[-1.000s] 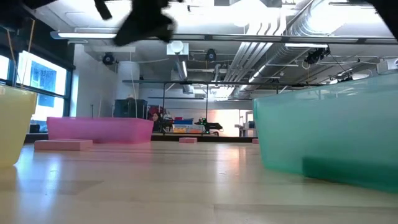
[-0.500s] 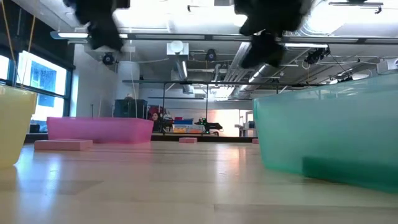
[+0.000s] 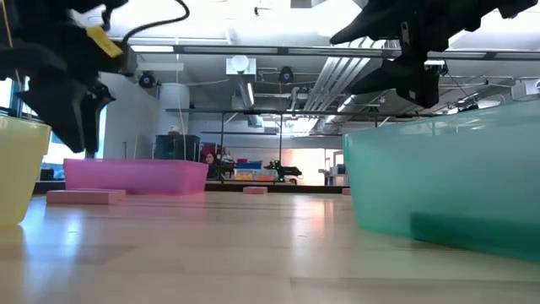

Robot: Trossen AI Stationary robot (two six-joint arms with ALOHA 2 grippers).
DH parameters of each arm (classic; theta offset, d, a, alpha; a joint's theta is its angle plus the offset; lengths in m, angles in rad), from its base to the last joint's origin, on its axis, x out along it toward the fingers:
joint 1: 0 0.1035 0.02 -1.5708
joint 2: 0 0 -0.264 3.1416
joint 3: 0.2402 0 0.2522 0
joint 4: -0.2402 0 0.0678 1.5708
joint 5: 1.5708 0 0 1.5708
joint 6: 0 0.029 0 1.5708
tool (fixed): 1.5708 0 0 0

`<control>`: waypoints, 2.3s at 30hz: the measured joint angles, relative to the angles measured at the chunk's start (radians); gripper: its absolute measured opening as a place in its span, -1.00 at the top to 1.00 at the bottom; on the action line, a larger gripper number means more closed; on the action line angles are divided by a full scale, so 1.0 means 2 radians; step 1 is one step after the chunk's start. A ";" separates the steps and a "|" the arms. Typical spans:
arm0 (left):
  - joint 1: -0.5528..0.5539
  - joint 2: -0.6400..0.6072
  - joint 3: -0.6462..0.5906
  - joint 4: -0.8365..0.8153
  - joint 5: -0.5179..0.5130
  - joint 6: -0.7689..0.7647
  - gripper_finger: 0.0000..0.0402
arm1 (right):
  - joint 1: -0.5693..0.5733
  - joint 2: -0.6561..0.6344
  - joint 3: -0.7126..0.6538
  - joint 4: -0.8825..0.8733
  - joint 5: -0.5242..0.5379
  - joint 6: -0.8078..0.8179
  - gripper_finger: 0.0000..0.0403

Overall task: Sort blocks
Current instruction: Put the pink block into the yellow bin

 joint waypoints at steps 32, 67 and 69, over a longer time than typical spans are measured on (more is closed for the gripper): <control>0.128 0.136 0.037 0.069 0.161 0.165 0.76 | -0.016 0.001 0.001 -0.003 0.005 -0.068 -0.10; 0.118 0.204 0.068 0.032 0.113 0.137 0.66 | -0.016 0.001 0.001 -0.018 0.009 -0.068 -0.10; 0.124 0.181 0.074 0.025 0.109 0.123 0.79 | -0.016 0.001 0.001 -0.018 0.009 -0.068 -0.10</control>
